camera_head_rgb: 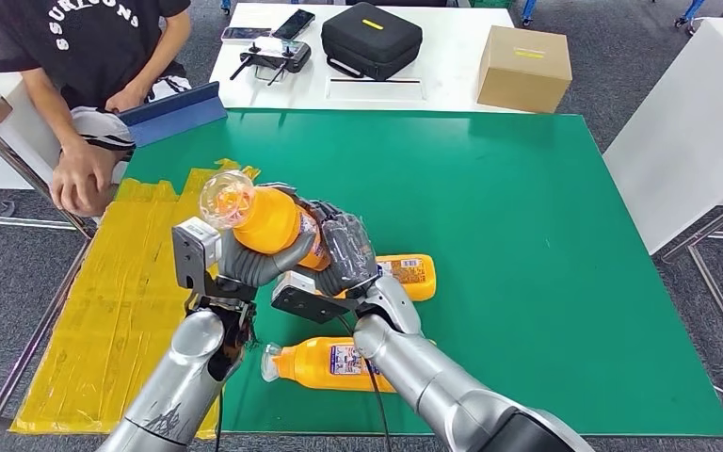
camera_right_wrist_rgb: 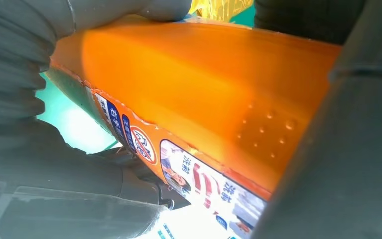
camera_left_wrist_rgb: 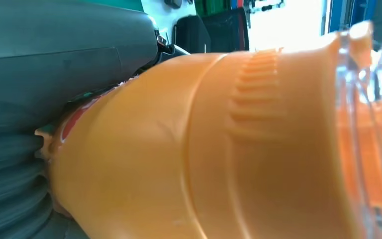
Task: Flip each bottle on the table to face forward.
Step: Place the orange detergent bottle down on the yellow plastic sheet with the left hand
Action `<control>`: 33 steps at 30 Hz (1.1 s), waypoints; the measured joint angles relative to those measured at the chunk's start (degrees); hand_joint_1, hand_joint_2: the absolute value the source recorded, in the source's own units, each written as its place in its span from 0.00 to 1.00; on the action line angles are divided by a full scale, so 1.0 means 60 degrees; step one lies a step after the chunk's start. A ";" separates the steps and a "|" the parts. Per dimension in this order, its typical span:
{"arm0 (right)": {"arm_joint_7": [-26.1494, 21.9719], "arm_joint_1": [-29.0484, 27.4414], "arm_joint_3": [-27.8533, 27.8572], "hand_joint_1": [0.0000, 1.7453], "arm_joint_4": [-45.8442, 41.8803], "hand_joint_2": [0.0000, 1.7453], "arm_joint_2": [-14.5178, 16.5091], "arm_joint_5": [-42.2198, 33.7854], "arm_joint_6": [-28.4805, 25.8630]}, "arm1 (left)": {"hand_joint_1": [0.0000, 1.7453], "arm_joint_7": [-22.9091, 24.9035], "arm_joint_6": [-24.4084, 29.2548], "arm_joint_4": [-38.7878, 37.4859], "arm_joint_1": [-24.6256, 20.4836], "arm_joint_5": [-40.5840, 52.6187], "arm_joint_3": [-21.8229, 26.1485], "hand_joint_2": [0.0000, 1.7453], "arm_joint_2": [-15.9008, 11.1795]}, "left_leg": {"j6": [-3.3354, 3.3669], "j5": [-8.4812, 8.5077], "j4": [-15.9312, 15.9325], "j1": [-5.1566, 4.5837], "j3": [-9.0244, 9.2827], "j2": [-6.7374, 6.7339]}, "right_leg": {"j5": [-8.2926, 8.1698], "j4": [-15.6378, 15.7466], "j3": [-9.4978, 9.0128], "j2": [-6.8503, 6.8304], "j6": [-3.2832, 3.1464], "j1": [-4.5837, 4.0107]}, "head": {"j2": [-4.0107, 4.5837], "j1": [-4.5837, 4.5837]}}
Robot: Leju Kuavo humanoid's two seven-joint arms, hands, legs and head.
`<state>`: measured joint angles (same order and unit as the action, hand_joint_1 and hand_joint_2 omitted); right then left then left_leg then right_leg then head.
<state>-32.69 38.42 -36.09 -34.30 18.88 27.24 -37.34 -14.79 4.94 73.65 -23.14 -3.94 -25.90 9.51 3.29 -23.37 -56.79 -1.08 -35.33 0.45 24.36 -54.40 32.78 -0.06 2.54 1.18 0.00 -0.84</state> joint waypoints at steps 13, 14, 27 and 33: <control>0.1485 -0.1013 -0.0095 0.00 -0.2285 1.00 -0.0729 0.0559 0.1408 | 1.00 -0.0353 0.2109 0.0400 0.0496 0.1762 0.1847 1.00 -0.0305 | -0.0001 0.0000 0.0001 0.0006 -0.0001 -0.0011 | 0.0001 0.0001 0.0006 0.0003 -0.0001 0.0000 | 0.0000 -0.0002; 0.1538 -0.1094 -0.0095 0.00 -0.2495 1.00 -0.0808 0.0603 0.1447 | 1.00 -0.0352 0.2209 0.0412 0.0531 0.1883 0.1934 1.00 -0.0321 | -0.0001 0.0000 0.0000 0.0006 -0.0001 -0.0010 | 0.0001 0.0002 0.0007 0.0003 -0.0001 0.0001 | 0.0000 -0.0002; 0.3773 -0.2166 -0.0117 0.00 -0.6328 1.00 -0.2998 0.4155 0.1871 | 1.00 0.0973 0.4164 -0.2099 -0.0491 0.8913 0.2501 1.00 -0.0719 | 0.0007 0.0006 -0.0005 -0.0007 0.0002 -0.0006 | -0.0009 0.0009 0.0003 0.0002 0.0006 0.0011 | 0.0000 -0.0002; 0.3883 -0.2273 -0.0138 0.00 -0.7057 1.00 -0.3472 0.4260 0.1951 | 1.00 0.1060 0.4260 -0.3295 -0.1000 0.9231 0.2474 1.00 -0.0729 | 0.0007 0.0006 -0.0006 -0.0006 0.0001 -0.0024 | -0.0011 0.0008 0.0007 0.0009 0.0007 0.0011 | 0.0000 0.0000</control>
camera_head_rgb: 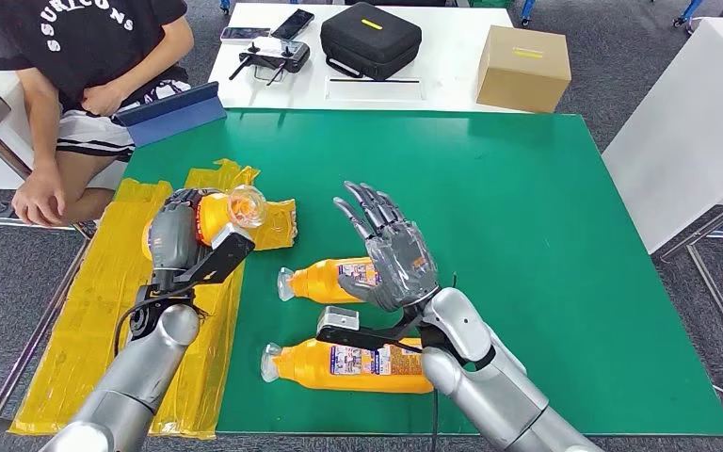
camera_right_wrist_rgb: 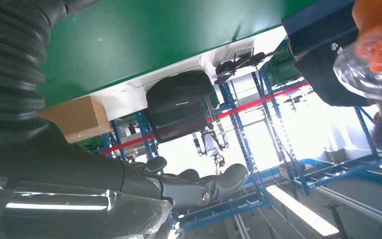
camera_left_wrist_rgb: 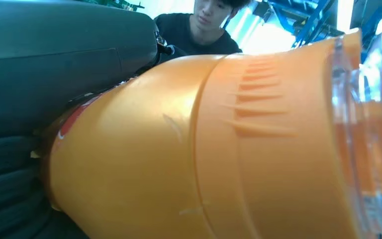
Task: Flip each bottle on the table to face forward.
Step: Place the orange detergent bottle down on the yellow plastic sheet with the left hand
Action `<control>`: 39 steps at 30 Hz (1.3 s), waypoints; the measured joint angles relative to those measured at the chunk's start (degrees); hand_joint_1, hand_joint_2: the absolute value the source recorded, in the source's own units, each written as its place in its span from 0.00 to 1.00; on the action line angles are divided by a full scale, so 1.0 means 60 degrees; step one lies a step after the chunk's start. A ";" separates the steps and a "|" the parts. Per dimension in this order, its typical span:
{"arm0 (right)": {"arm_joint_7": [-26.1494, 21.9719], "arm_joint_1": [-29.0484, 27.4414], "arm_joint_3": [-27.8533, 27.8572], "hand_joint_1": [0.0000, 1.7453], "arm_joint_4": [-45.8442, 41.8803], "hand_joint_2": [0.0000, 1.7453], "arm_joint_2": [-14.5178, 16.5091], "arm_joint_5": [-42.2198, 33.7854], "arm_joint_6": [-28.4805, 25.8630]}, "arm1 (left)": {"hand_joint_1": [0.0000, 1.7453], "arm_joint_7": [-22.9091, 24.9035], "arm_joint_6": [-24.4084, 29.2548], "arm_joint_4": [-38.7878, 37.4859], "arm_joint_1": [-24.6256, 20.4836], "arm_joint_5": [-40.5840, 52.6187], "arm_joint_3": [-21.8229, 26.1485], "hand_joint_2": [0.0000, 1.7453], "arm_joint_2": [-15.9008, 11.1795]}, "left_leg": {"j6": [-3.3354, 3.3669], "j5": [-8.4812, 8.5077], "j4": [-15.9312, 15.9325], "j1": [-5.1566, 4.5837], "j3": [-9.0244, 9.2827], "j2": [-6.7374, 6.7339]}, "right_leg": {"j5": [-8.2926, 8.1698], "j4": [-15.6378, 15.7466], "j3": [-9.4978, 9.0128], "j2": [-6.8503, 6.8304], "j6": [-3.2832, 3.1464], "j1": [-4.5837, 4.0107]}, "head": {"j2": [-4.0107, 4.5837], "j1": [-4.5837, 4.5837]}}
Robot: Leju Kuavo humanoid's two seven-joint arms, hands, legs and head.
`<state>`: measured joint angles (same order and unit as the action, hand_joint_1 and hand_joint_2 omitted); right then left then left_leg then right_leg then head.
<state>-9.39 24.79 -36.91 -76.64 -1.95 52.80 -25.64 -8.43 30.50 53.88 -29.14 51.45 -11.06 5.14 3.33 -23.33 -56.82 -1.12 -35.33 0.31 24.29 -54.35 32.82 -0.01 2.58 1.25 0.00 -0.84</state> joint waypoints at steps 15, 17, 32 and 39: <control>0.0506 0.0020 -0.0231 0.00 -0.1429 1.00 -0.1127 0.0869 -0.0061 | 1.00 0.1986 0.1123 -0.3266 -0.1529 0.4101 -0.0629 1.00 -0.0120 | 0.0001 0.0002 -0.0001 -0.0001 -0.0004 0.0010 | 0.0000 -0.0001 -0.0001 -0.0003 0.0000 0.0000 | 0.0000 0.0000; 0.0624 -0.0005 -0.0261 0.00 -0.1581 1.00 -0.1222 0.1045 -0.0048 | 1.00 0.2219 0.1178 -0.3522 -0.1641 0.4395 -0.0666 1.00 -0.0144 | 0.0001 0.0001 -0.0001 -0.0001 -0.0005 0.0010 | 0.0000 -0.0001 0.0000 -0.0002 0.0000 0.0000 | 0.0000 0.0001; 0.1235 -0.0213 -0.0159 0.00 -0.2507 1.00 -0.2121 0.1746 0.0607 | 0.03 0.4614 0.1124 -0.5068 -0.2242 0.6329 -0.1164 1.00 -0.0944 | -0.0002 0.0003 0.0001 0.0002 -0.0006 0.0007 | 0.0001 -0.0004 0.0002 -0.0002 0.0000 -0.0002 | 0.0000 -0.0001; 0.1416 -0.0503 0.0036 0.00 -0.2625 1.00 -0.2343 0.2058 0.1107 | 0.00 0.4045 0.1420 -0.5332 -0.2235 0.5575 -0.0808 1.00 -0.1157 | -0.0002 0.0002 0.0001 0.0000 -0.0007 0.0013 | 0.0001 -0.0001 0.0001 -0.0004 0.0000 0.0000 | 0.0000 -0.0001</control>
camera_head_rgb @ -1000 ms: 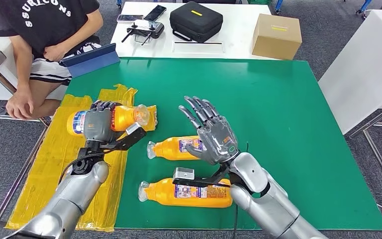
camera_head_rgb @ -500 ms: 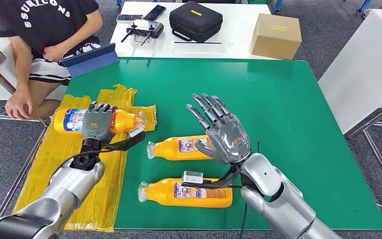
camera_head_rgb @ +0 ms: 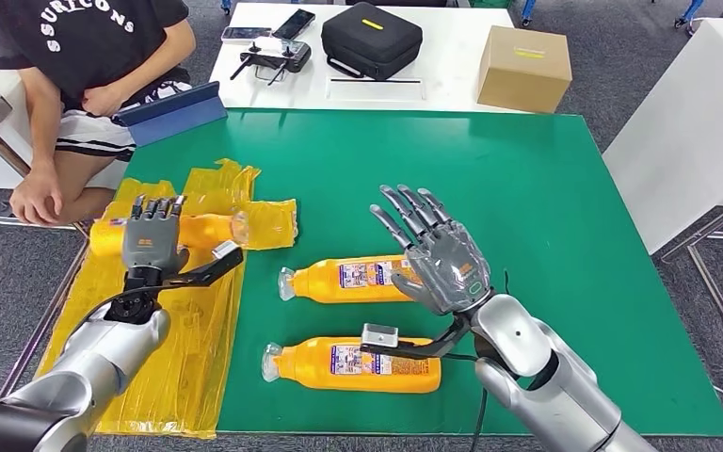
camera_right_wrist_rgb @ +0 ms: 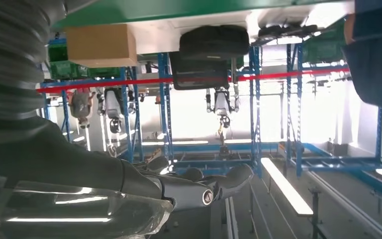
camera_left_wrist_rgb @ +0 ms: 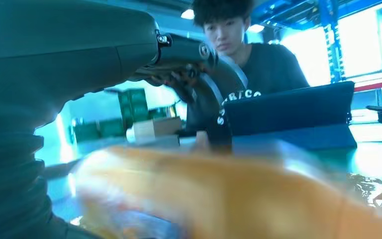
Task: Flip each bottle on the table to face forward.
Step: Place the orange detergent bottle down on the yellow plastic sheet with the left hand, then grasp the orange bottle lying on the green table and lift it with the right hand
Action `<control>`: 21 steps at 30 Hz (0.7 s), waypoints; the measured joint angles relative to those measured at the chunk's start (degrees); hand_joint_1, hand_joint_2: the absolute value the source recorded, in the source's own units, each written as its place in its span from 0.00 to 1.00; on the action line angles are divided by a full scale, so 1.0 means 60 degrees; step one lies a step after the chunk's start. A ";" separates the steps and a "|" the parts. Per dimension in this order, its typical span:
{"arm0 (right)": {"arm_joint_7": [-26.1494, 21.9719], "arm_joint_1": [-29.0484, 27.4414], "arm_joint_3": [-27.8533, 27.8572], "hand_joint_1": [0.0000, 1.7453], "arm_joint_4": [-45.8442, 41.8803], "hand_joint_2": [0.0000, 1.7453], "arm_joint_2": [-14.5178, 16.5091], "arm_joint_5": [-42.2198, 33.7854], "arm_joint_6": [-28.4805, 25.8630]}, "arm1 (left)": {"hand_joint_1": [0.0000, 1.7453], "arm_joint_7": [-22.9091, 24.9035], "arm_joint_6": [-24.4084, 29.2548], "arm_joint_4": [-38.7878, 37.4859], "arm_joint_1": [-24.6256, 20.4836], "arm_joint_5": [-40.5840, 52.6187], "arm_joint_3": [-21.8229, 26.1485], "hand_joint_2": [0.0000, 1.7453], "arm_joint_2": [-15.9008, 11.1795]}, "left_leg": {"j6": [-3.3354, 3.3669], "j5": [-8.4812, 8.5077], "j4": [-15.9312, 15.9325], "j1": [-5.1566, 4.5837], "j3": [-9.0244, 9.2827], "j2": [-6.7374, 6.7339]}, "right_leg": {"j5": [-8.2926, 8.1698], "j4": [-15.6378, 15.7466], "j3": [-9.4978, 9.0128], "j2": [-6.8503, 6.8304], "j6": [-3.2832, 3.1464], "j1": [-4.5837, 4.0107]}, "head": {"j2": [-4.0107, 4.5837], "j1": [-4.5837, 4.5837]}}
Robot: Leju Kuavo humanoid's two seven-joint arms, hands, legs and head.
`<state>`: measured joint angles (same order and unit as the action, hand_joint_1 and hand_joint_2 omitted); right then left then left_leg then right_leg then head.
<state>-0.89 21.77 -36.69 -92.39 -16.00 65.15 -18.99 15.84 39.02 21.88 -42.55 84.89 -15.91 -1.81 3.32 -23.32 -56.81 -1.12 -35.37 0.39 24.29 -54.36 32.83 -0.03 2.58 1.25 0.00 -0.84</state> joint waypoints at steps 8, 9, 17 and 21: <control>0.0316 -0.0197 0.0172 0.00 -0.0006 1.00 -0.0217 0.0501 0.0378 | 0.00 -0.1732 -0.0098 -0.0084 0.0189 -0.1031 0.0702 1.00 0.0118 | 0.0000 0.0000 0.0000 0.0000 0.0003 0.0000 | 0.0000 0.0001 -0.0002 0.0000 0.0000 0.0000 | 0.0000 0.0000; 0.0334 -0.0200 0.0189 0.00 -0.0006 1.00 -0.0231 0.0506 0.0434 | 0.00 -0.1792 -0.0091 -0.0085 0.0212 -0.1055 0.0753 1.00 0.0141 | 0.0000 0.0000 0.0000 0.0000 0.0003 -0.0001 | 0.0000 0.0001 -0.0002 0.0001 0.0000 0.0000 | 0.0000 0.0000; 0.0658 -0.0117 0.0333 0.00 0.0411 1.00 -0.0280 0.0518 0.1977 | 0.00 -0.3653 0.0153 0.0161 0.0677 -0.2268 0.1351 1.00 0.0564 | 0.0000 0.0000 0.0000 -0.0001 0.0002 0.0006 | 0.0000 0.0001 -0.0004 -0.0002 0.0000 0.0000 | 0.0000 0.0004; 0.0699 0.0097 0.0421 0.00 0.0923 1.00 -0.0283 0.0341 0.2448 | 0.00 -0.4607 0.0135 0.0389 0.0869 -0.3079 0.1686 1.00 0.0894 | 0.0001 0.0000 0.0000 -0.0002 0.0002 0.0021 | 0.0000 0.0001 -0.0009 -0.0009 0.0000 0.0001 | 0.0000 -0.0003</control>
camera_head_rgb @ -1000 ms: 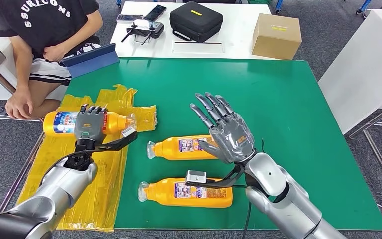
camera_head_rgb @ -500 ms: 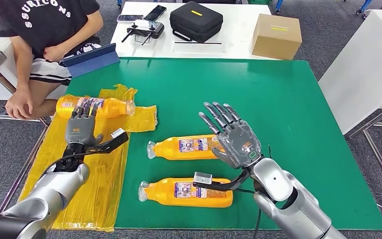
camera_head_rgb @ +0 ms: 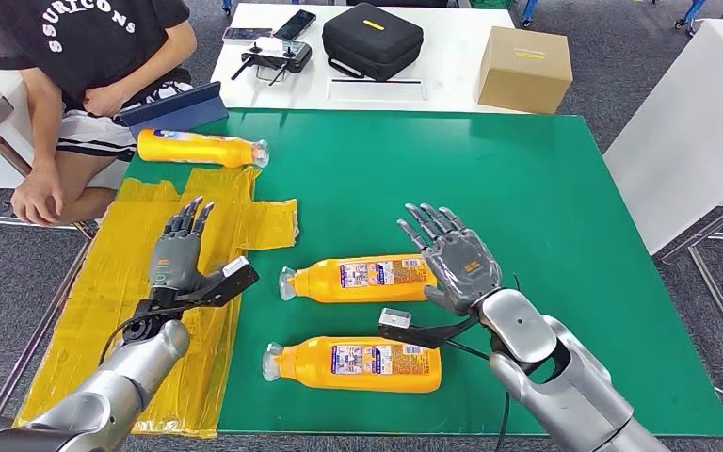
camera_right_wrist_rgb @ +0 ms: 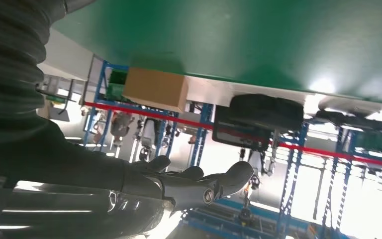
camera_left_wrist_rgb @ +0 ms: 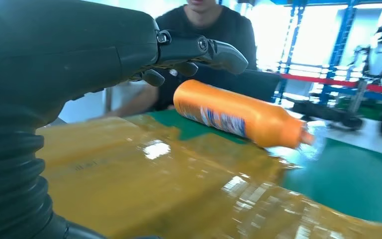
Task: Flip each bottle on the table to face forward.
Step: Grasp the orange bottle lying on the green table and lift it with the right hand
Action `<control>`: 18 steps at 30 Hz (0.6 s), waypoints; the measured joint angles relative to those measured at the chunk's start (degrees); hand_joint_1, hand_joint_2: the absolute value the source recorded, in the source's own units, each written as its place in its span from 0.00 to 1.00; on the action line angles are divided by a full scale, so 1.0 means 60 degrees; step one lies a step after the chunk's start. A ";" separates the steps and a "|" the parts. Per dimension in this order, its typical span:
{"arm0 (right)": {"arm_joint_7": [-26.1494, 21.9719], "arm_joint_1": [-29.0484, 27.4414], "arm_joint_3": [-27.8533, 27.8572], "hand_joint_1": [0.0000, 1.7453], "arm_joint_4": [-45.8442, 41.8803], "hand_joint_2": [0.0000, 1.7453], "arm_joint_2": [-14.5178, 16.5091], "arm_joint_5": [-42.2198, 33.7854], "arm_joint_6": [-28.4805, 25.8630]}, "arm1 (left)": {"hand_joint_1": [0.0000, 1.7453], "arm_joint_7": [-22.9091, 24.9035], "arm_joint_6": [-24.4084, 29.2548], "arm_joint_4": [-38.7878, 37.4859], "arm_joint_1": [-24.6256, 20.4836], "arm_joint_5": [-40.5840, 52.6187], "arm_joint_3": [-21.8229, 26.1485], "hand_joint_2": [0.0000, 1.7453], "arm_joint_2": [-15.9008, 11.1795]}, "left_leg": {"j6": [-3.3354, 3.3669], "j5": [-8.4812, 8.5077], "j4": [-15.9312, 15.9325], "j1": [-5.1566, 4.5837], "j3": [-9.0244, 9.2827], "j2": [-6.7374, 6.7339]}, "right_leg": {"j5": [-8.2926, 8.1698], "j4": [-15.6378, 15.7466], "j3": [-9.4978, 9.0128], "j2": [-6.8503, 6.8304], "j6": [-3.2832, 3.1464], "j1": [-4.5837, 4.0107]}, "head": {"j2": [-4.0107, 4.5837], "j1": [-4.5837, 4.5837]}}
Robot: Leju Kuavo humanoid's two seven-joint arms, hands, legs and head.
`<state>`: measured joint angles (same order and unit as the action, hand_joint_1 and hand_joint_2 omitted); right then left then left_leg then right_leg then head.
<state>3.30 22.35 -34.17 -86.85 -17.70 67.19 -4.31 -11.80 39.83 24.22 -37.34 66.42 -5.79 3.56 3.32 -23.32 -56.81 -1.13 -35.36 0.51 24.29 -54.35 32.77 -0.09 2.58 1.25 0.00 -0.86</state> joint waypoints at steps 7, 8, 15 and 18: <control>-0.0153 0.0551 0.0229 0.00 0.1153 1.00 -0.0021 -0.1126 0.0932 | 0.00 -0.2098 -0.1989 0.1440 0.0748 -0.3527 0.0314 1.00 0.0649 | 0.0001 0.0000 -0.0001 -0.0011 0.0003 -0.0003 | -0.0001 0.0001 -0.0001 0.0001 0.0001 0.0004 | 0.0000 0.0005; -0.0262 0.0737 0.0262 0.00 0.1449 1.00 -0.0025 -0.1346 0.1039 | 0.00 -0.2166 -0.2254 0.1859 0.0942 -0.4040 0.0244 1.00 0.0749 | 0.0001 0.0000 -0.0001 -0.0012 0.0002 -0.0005 | -0.0001 0.0000 -0.0002 0.0002 0.0001 0.0004 | 0.0000 0.0005; -0.0766 0.1852 0.0254 0.00 0.3167 1.00 0.0030 -0.2096 0.1184 | 0.00 -0.1803 -0.2836 0.4120 0.2037 -0.5662 -0.0667 1.00 0.1051 | 0.0001 -0.0001 -0.0002 -0.0012 0.0003 -0.0002 | -0.0001 0.0001 -0.0002 0.0000 0.0002 0.0002 | 0.0000 0.0006; -0.0780 0.1988 0.0172 0.00 0.3506 1.00 0.0133 -0.2129 0.1178 | 0.00 -0.1801 -0.2830 0.4466 0.2218 -0.5756 -0.0901 1.00 0.1086 | 0.0001 -0.0001 -0.0001 -0.0009 0.0003 -0.0002 | -0.0001 0.0000 -0.0001 0.0000 0.0002 0.0001 | 0.0000 0.0006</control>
<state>-1.38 34.28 -33.14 -65.82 -16.91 54.42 2.76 -22.61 22.85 51.01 -24.03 31.88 -11.20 10.08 3.33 -23.32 -56.82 -1.19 -35.34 0.50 24.29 -54.35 32.76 -0.08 2.60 1.26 0.00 -0.82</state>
